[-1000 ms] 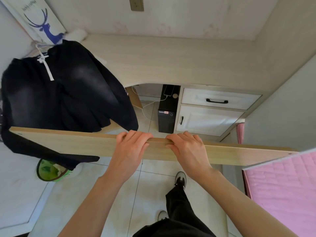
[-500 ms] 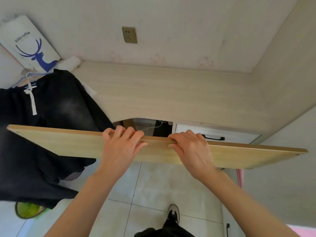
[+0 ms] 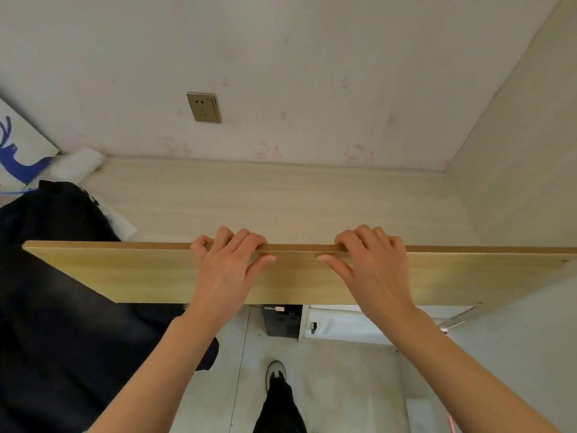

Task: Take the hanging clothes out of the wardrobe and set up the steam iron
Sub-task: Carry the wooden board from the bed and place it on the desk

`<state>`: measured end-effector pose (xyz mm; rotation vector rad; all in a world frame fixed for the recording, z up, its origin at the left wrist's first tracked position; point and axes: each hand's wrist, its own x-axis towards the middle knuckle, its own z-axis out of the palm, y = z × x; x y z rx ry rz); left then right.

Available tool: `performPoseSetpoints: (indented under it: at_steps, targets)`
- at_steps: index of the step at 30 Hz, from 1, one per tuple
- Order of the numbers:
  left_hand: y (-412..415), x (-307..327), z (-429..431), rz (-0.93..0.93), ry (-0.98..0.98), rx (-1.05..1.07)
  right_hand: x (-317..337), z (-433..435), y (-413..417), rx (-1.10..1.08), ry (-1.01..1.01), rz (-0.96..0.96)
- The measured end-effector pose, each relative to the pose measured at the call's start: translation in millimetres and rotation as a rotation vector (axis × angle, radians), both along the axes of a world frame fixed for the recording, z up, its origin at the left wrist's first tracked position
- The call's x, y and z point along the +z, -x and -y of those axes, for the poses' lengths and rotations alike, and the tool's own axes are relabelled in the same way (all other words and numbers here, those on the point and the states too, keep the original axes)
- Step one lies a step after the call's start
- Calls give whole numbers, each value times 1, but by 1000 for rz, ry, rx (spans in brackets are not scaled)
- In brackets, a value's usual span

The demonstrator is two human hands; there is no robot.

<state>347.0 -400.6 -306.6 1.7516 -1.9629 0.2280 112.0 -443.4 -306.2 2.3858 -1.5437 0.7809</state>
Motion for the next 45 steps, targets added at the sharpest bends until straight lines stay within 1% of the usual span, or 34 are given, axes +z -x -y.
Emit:
performPoseSetpoints:
  at_steps: [4, 9, 12, 15, 21, 27, 34, 36, 40, 43, 45]
  targets:
    - [-16, -3, 50, -59, -34, -13, 0, 44, -17, -18, 18, -13]
    - [-32, -10, 99, -93, -80, -41, -3, 87, -32, -43, -12, -13]
    - [-38, -14, 122, -95, -97, -63, -6, 105, -37, -66, -64, -26]
    - [-42, -19, 137, -103, -120, -84, -8, 117, -40, -81, -110, -31]
    - [-46, -30, 156, -113, -162, -86, -19, 136, -43, -77, -133, -44]
    - [-43, -35, 167, -123, -197, -66, -24, 151, -41, -66, -224, -43]
    - [-44, -42, 184, -103, -185, -34, -31, 176, -40, -38, -283, -59]
    - [-45, -45, 189, -89, -153, -22, -33, 185, -41, -23, -312, -60]
    - [-44, -54, 195, 7, -93, 23, -33, 205, -43, 30, -393, -40]
    - [-42, -68, 201, 89, -186, 77, -33, 226, -48, 61, -483, -38]
    - [-42, -79, 205, 99, -237, 100, -37, 239, -50, 83, -518, -54]
